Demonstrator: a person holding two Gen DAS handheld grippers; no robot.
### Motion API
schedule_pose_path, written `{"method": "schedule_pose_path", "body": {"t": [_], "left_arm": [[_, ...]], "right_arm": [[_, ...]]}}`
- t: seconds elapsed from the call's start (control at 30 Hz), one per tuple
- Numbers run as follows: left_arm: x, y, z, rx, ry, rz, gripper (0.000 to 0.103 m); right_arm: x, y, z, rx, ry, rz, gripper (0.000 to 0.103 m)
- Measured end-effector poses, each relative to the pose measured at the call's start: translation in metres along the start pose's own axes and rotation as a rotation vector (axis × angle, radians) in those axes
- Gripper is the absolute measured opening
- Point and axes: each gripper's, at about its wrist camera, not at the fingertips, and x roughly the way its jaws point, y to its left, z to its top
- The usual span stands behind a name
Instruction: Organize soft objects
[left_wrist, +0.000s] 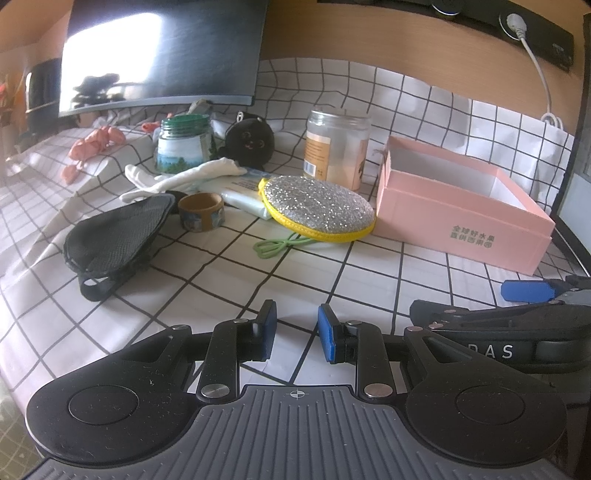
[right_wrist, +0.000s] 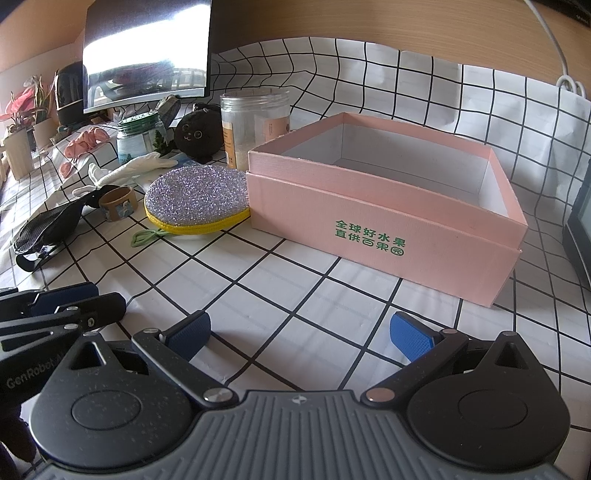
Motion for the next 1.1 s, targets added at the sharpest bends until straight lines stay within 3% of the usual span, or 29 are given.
{"method": "schedule_pose_path", "body": {"t": [0.4,0.63,0.77,0.9,1.1], "left_arm": [[0.001,0.000,0.000,-0.017,-0.004,-0.005,0.028],[0.001,0.007,0.001,-0.030,-0.002,-0.027,0.027],[0.003,0.022,0.009,-0.021,0.043,-0.108,0.024],[0.006,0.056,0.026,-0.125,0.124,-0.262,0.021],[-0.012,0.109,0.068,-0.050,0.072,-0.243,0.021]], "right_arm": [[0.000,0.000,0.001,-0.006,0.006,0.004,0.103],[0.005,-0.003,0.014,-0.040,0.108,0.039,0.103],[0.005,-0.002,0.014,-0.034,0.116,0.032,0.103],[0.006,0.006,0.021,-0.014,0.153,0.002,0.102],[0.008,0.057,0.050,-0.065,0.116,0.002,0.102]]}}
